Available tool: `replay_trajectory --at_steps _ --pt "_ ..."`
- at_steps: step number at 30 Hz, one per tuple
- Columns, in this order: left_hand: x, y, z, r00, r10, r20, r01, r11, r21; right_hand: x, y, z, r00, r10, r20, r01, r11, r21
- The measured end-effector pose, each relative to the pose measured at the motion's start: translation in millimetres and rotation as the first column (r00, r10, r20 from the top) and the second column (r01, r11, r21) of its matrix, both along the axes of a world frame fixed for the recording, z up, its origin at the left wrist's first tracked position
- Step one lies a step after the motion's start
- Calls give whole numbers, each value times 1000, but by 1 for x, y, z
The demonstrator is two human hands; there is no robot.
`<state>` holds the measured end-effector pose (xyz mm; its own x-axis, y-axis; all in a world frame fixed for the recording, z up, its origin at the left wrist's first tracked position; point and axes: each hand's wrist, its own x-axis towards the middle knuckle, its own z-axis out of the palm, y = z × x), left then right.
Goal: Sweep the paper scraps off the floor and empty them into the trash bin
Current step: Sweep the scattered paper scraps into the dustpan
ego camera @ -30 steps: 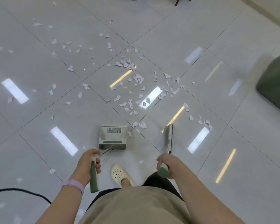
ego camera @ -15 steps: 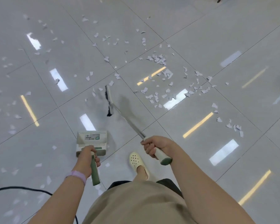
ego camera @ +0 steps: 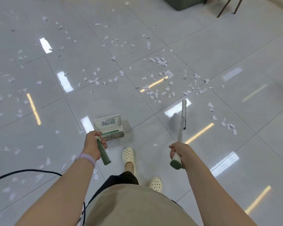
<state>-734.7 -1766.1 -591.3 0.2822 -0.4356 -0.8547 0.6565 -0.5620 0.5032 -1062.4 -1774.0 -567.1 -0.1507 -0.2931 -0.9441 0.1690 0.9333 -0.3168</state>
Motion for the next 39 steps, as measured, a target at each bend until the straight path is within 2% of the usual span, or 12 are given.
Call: replay_trajectory --at_steps 4,7,11,14,19,25,29,33,36,39 --pt "-8 34 0 999 -4 -44 3 1000 -13 -17 49 -11 987 98 -127 -87 993 83" --pt "-4 51 3 999 -27 -46 25 999 -30 14 80 -33 962 223 -155 -193 963 187" --pt "31 85 8 998 -47 -42 46 999 -24 91 115 -55 951 306 46 -307 918 251" --pt "75 120 11 998 -56 -28 55 998 -7 140 132 -67 928 219 301 -299 920 252" --pt "139 162 7 994 -62 95 58 997 44 172 129 -82 902 174 395 -262 948 181" --pt "164 171 10 970 -67 233 53 997 63 184 129 -62 898 49 438 -111 987 116" --pt "144 158 9 967 -60 247 46 997 64 157 118 -48 862 -150 484 100 987 127" --pt "98 141 11 977 -66 203 57 997 50 102 111 -41 782 -340 523 317 939 136" --pt "48 120 9 985 -82 151 77 996 36 39 106 -28 690 -474 547 484 864 137" --pt "-16 100 0 987 -135 83 131 990 56 -39 110 -18 696 -522 493 562 824 80"
